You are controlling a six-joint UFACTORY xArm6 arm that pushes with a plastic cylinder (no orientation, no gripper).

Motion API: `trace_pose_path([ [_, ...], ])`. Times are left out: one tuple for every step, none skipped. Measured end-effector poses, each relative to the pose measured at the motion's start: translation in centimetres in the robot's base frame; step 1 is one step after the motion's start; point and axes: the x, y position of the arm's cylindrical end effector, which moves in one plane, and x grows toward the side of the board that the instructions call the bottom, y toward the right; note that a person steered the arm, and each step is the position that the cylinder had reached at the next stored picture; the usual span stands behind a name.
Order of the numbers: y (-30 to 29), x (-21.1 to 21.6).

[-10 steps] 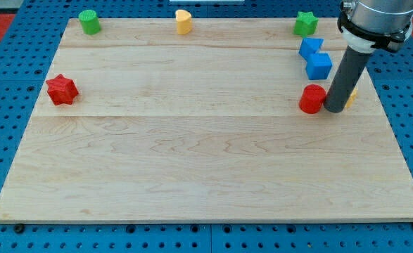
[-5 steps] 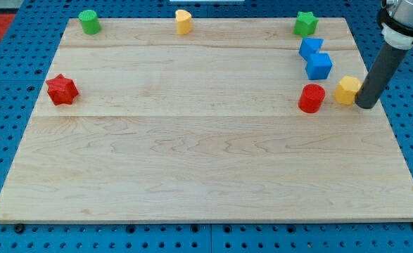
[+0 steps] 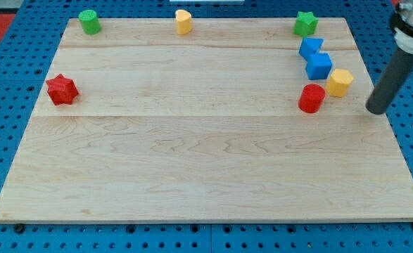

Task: Separate the yellow hexagon from the red circle

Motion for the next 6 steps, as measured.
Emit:
trace_pose_path([
  [-0.2,2.6],
  [-0.2,3.4],
  [-0.2,3.3],
  [-0.3,3.3],
  [-0.3,3.3],
  [0.0,2.3],
])
